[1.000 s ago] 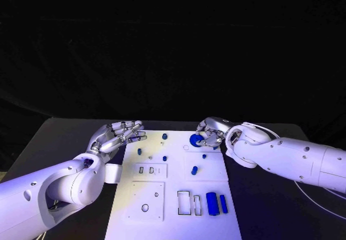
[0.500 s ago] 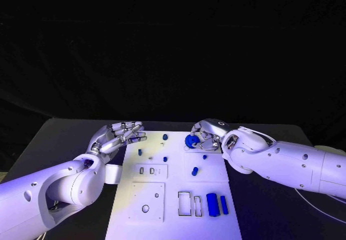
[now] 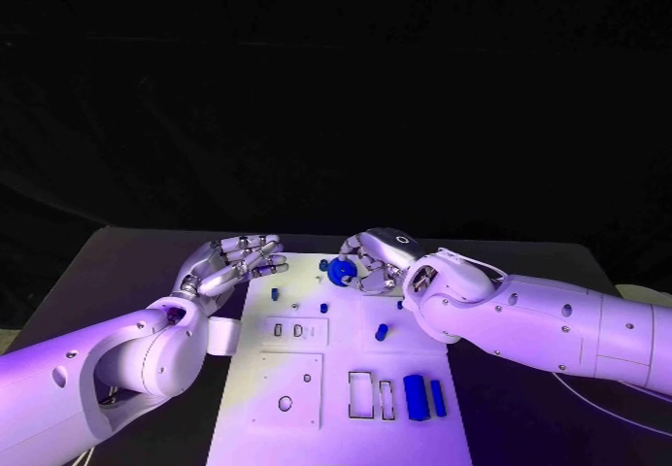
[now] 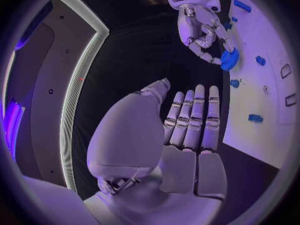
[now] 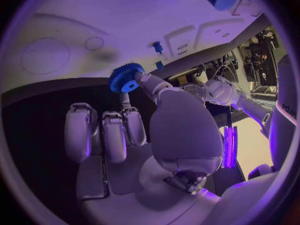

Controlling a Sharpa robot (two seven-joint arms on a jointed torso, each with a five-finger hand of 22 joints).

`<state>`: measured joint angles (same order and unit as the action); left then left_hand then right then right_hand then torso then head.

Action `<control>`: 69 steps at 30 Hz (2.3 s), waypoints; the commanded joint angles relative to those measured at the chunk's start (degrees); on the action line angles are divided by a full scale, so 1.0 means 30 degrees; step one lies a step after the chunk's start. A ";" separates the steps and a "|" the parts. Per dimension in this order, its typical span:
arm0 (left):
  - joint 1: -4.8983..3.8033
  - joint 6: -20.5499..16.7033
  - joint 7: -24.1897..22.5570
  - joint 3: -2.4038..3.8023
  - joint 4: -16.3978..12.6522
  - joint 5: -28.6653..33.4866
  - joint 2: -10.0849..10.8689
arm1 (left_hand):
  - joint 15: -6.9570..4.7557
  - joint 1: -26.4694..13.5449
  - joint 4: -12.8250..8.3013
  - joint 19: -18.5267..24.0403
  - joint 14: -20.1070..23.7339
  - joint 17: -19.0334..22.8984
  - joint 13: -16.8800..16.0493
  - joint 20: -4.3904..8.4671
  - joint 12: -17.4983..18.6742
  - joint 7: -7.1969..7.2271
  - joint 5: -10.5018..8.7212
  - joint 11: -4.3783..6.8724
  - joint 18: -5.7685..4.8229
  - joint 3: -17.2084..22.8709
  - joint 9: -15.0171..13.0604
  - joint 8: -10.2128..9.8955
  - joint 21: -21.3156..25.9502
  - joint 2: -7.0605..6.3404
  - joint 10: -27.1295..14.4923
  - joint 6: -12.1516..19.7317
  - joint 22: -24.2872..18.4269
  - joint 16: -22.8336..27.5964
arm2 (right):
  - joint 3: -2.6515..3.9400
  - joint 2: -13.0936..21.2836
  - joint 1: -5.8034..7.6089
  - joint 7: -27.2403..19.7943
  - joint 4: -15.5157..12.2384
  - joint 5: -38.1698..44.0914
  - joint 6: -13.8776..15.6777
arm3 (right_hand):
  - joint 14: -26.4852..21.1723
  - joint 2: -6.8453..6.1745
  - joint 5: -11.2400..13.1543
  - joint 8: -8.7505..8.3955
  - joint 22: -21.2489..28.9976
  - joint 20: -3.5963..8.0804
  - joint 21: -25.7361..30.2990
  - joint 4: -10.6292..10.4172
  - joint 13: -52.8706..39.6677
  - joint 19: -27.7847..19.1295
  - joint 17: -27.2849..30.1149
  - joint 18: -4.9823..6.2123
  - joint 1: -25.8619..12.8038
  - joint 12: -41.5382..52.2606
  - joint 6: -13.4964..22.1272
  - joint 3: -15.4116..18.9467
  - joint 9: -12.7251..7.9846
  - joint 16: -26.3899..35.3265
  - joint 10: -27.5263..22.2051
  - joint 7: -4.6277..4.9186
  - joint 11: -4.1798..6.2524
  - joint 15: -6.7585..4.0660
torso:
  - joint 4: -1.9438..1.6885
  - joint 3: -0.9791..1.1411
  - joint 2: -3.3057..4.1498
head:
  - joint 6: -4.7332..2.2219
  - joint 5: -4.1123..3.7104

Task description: Assemble the parts on the task board

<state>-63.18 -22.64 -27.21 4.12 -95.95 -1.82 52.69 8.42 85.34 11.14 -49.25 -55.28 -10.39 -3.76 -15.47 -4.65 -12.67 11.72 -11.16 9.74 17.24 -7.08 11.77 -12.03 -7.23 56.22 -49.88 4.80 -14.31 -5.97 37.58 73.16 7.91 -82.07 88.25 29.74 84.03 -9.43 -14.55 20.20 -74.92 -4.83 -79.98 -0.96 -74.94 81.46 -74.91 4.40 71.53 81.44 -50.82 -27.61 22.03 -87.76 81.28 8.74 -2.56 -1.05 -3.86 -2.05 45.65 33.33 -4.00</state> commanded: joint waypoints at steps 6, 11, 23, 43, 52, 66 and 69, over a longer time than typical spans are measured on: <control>-0.0025 0.0305 -0.0138 0.0014 -0.0058 0.0037 -0.0080 | 0.0105 -0.0068 0.0036 -0.0091 0.0015 -0.0019 0.0015 0.0001 0.0111 -0.0571 -0.0030 -0.0059 0.0262 0.0128 0.0032 -0.0115 -0.0017 -0.0136 -0.0090 0.0109 -0.0017 0.0081 | 0.0006 -0.1285 -0.0025 0.0192 0.0934 0.0675 0.0580 | 0.1487 0.0055 -0.0093 0.0894 -0.0384 0.0009 -0.0102 0.0010 -0.1169 0.0173 -0.2483 -0.0380 -0.0122 0.0108 -0.0494 -0.0124 0.0927 -0.0067 0.0105 -0.0542 0.0028 -0.0125 | -0.0001 0.0009 0.0015 | 0.0026 0.0140; -0.0025 0.0304 -0.0139 0.0015 -0.0083 0.0037 -0.0110 | 0.0105 -0.0068 0.0036 -0.0091 0.0015 -0.0019 0.0015 0.0001 0.0111 -0.0571 -0.0030 -0.0059 0.0262 0.0128 0.0032 -0.0115 -0.0017 -0.0136 -0.0090 0.0109 -0.0017 0.0081 | 0.0002 -0.2003 -0.0180 0.0109 0.1636 0.0660 0.0409 | 0.1489 0.0059 -0.0088 0.0869 -0.0366 0.0014 -0.0087 -0.0008 -0.1176 0.0160 -0.2495 -0.0375 -0.0158 0.0110 -0.0444 -0.0157 0.0930 -0.0070 0.0108 -0.0527 0.0021 -0.0127 | -0.0021 0.0018 0.0041 | 0.0029 0.0148; -0.0029 0.0261 -0.0138 0.0015 -0.0108 0.0037 -0.0135 | 0.0107 -0.0084 0.0032 -0.0093 0.0016 -0.0028 0.0012 0.0000 0.0125 -0.0568 -0.0030 -0.0059 0.0262 0.0165 0.0036 -0.0123 -0.0010 -0.0136 -0.0079 0.0099 -0.0029 0.0097 | -0.0036 -0.2883 -0.0376 -0.0117 0.2587 0.0478 -0.0017 | 0.1488 0.0054 -0.0049 0.0829 -0.0379 0.0017 -0.0092 -0.0041 -0.1167 0.0164 -0.2485 -0.0377 -0.0227 0.0100 -0.0368 -0.0201 0.0936 -0.0068 0.0097 -0.0505 0.0004 -0.0121 | 0.0032 0.0043 0.0030 | 0.0151 0.0319; -0.0040 0.0255 -0.0100 0.0015 -0.0105 0.0037 -0.0130 | 0.0107 -0.0084 0.0032 -0.0093 0.0016 -0.0028 0.0012 0.0000 0.0125 -0.0568 -0.0030 -0.0059 0.0262 0.0165 0.0036 -0.0123 -0.0010 -0.0136 -0.0079 0.0099 -0.0029 0.0097 | -0.0118 -0.3246 -0.0489 -0.0129 0.3278 0.0360 -0.0777 | 0.1467 -0.0074 0.0230 0.0665 -0.0240 -0.0011 0.0031 -0.0110 -0.0962 0.0056 -0.2397 -0.0343 -0.0458 -0.0075 -0.0100 -0.0298 0.0958 -0.0043 -0.0096 -0.0404 -0.0078 -0.0061 | 0.0088 0.0066 0.0031 | 0.0201 0.0356; -0.0048 0.0254 -0.0088 0.0015 -0.0109 0.0037 -0.0116 | 0.0107 -0.0084 0.0032 -0.0093 0.0016 -0.0028 0.0012 0.0000 0.0125 -0.0568 -0.0030 -0.0059 0.0262 0.0165 0.0036 -0.0123 -0.0010 -0.0136 -0.0079 0.0099 -0.0029 0.0097 | -0.0147 -0.3265 -0.0500 -0.0236 0.3277 0.0224 -0.0693 | 0.1454 -0.0283 0.0879 -0.0005 -0.0096 -0.0179 0.0181 -0.0293 -0.0624 -0.0072 -0.2364 -0.0315 -0.0818 -0.0366 0.0765 -0.0322 0.0795 -0.0032 -0.0418 -0.0057 -0.0379 0.0180 | 0.0038 0.0054 0.0024 | 0.0225 0.0322; -0.0054 0.0248 -0.0083 0.0015 -0.0112 0.0037 -0.0075 | 0.0115 -0.0103 0.0022 -0.0084 0.0043 -0.0033 0.0009 -0.0005 0.0139 -0.0566 -0.0033 -0.0059 0.0259 0.0195 0.0040 -0.0131 0.0004 -0.0155 -0.0067 0.0089 -0.0045 0.0129 | -0.0154 -0.3088 -0.0528 -0.0134 0.3146 0.0215 -0.0147 | 0.1453 -0.0242 0.0833 0.0047 -0.0084 -0.0224 0.0203 -0.0326 -0.0593 -0.0088 -0.2363 -0.0304 -0.0834 -0.0391 0.0556 -0.0372 0.0847 -0.0032 -0.0449 -0.0079 -0.0379 0.0205 | 0.0030 0.0064 0.0028 | 0.0232 0.0337; -0.0054 0.0248 -0.0082 0.0015 -0.0108 0.0037 -0.0072 | 0.0115 -0.0103 0.0022 -0.0084 0.0043 -0.0033 0.0009 -0.0005 0.0139 -0.0566 -0.0033 -0.0059 0.0259 0.0195 0.0040 -0.0131 0.0004 -0.0155 -0.0067 0.0089 -0.0045 0.0129 | -0.0154 -0.3083 -0.0530 -0.0145 0.3125 0.0214 -0.0072 | 0.1447 -0.0272 0.0834 0.0038 -0.0045 -0.0235 0.0235 -0.0356 -0.0593 -0.0114 -0.2338 -0.0293 -0.0885 -0.0394 0.0540 -0.0353 0.0853 -0.0025 -0.0453 -0.0072 -0.0385 0.0208 | 0.0025 0.0062 0.0031 | 0.0230 0.0333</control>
<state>-63.25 -22.65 -27.13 4.12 -96.12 -1.80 52.53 8.42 85.35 11.14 -49.25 -55.28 -10.41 -3.76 -15.47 -4.43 -12.68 11.72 -11.16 9.74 17.56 -7.03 11.77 -12.03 -7.23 56.22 -49.88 4.72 -14.31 -6.26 28.26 71.80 7.04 -72.75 88.67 30.05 83.81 -10.26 -12.05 20.04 -74.92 -5.17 -79.52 -1.75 -74.90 81.11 -74.94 4.40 69.34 80.41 -48.74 -28.71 24.49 -87.76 80.24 8.52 -3.60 -0.82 -3.72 -1.88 45.73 34.01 -2.95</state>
